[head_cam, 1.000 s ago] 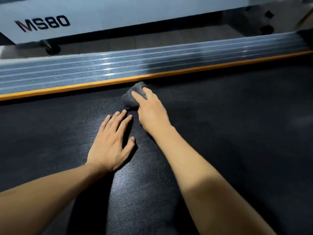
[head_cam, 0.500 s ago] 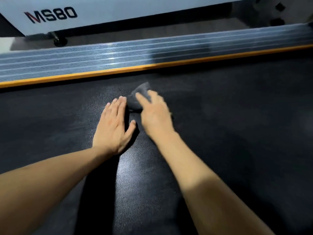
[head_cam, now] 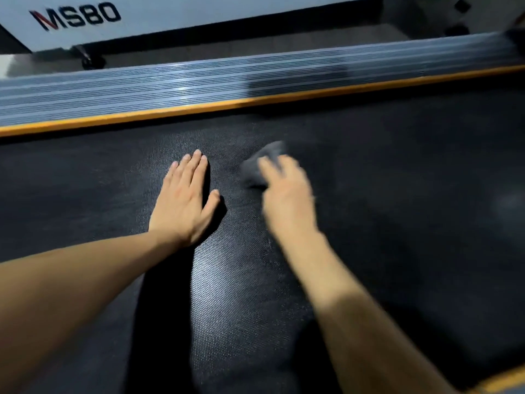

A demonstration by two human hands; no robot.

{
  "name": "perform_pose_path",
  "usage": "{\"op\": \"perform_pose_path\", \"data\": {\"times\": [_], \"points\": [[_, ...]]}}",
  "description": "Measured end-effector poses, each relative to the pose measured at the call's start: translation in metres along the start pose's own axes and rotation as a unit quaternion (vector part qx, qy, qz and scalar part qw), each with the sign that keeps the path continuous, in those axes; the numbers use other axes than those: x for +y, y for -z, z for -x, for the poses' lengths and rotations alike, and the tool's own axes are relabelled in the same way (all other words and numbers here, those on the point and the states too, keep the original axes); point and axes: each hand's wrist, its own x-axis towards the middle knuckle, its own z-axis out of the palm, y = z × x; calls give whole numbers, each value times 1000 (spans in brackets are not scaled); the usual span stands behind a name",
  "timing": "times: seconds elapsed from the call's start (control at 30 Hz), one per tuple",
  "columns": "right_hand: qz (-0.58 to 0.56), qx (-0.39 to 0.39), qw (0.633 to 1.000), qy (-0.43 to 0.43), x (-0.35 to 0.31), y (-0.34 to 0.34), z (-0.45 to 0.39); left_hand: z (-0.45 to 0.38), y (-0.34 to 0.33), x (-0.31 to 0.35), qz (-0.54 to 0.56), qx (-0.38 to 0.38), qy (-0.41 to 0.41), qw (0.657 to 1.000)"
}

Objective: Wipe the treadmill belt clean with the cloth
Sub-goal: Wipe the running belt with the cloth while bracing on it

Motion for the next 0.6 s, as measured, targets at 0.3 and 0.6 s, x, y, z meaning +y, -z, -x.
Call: {"op": "perform_pose_path", "data": {"times": [0.3,0.6], "points": [[61,42,997,-29,54,34,19,0,7,4,21,-2,-1,1000],[21,-14,999,26,-14,10,68,0,7,4,32,4,-4,999]]}}
